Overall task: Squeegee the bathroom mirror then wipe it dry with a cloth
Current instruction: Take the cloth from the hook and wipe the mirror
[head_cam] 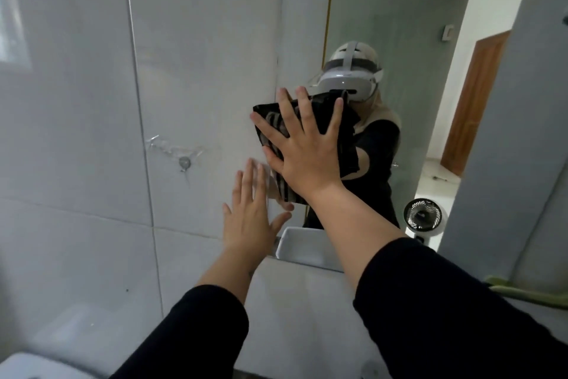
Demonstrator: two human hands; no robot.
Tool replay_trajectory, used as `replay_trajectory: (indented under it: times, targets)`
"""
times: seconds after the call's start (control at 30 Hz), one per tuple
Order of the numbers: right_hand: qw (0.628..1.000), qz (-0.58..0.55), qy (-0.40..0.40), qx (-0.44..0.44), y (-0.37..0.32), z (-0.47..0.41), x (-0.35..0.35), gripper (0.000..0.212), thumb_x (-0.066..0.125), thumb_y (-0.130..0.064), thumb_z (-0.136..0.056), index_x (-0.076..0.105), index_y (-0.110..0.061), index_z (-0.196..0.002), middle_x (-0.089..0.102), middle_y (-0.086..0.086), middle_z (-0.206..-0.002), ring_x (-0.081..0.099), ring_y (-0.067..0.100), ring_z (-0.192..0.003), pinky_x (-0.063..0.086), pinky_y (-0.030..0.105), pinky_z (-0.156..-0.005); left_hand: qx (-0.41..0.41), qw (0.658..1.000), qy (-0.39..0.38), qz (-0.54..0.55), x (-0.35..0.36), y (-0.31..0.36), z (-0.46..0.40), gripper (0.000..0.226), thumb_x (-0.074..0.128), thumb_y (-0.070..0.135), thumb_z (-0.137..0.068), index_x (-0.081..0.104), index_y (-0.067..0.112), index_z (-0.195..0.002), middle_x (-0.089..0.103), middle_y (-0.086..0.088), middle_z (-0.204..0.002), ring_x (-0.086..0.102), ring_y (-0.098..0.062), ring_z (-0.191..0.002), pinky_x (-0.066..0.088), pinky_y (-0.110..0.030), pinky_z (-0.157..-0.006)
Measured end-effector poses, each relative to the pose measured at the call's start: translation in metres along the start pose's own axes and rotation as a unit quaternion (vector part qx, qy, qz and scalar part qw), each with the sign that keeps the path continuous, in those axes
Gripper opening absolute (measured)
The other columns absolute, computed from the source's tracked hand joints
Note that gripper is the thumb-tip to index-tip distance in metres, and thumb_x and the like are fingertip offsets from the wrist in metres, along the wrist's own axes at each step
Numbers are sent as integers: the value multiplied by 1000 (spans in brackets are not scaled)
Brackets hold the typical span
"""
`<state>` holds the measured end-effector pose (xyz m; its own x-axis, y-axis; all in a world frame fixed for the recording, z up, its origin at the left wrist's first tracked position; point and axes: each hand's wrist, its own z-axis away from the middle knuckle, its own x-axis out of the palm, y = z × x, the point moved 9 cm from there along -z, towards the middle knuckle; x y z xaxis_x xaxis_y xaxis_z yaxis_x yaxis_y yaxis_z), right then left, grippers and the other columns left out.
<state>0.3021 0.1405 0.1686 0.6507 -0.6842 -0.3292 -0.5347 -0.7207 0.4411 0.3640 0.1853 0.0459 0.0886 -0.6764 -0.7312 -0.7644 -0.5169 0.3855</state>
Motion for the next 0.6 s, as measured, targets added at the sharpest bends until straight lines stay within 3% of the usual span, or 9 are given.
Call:
replay_trajectory:
  times: [0.3,0.6]
  targets:
    - [998,-4,-63,21,38,57,3,63,33,-59,-94,4,-49,-149,11,9,-162,10,33,-148,2,72,-106,-8,999,-40,33,8,24,19,105,60,46,-87,-21,20,-148,-23,6,-158,-12,-21,-147,17,-62,-113]
    - [989,8,-81,120,117,121,0,58,32,-59,-94,12,-50,-148,14,9,-161,12,35,-148,4,74,-105,-38,998,-41,14,16,26,16,114,64,48,-82,-24,15,-146,-22,0,-159,-12,-24,-147,24,-60,-112]
